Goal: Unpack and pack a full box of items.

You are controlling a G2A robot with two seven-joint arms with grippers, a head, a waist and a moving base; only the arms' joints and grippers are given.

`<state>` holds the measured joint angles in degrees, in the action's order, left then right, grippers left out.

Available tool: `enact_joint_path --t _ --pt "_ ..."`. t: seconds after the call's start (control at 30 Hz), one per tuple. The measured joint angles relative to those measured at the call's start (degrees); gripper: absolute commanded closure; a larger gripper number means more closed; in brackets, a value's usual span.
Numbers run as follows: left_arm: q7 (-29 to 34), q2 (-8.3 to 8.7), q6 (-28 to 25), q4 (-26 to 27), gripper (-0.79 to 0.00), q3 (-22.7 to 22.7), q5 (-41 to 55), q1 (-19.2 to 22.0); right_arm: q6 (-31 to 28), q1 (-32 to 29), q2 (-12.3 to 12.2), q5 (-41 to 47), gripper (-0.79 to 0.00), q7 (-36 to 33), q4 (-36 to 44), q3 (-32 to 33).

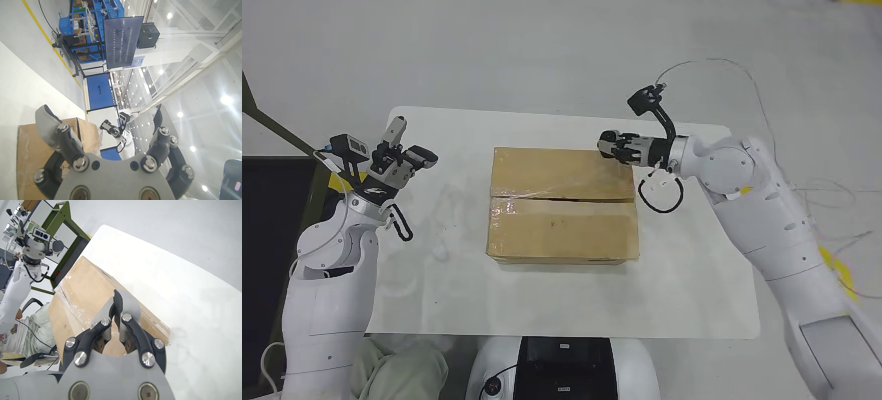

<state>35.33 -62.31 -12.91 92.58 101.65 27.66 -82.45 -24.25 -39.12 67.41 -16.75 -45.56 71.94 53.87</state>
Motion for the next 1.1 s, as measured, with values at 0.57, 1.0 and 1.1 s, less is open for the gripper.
enact_joint_path --t 0.57,1.0,1.1 --pt "0.0 0.00 0.0 0.0 -0.785 0.0 0.0 0.0 -2.9 -5.9 -1.9 2.3 0.000 -6.3 9.6 3.7" --pt "0.0 0.00 0.0 0.0 -0.785 0.0 0.0 0.0 -2.2 -12.6 -3.6 2.3 0.000 -8.5 18.1 7.0" --pt "0.0 0.00 0.0 0.0 -0.785 0.0 0.0 0.0 -1.5 -14.1 -4.0 2.2 0.000 -8.9 20.2 7.8"
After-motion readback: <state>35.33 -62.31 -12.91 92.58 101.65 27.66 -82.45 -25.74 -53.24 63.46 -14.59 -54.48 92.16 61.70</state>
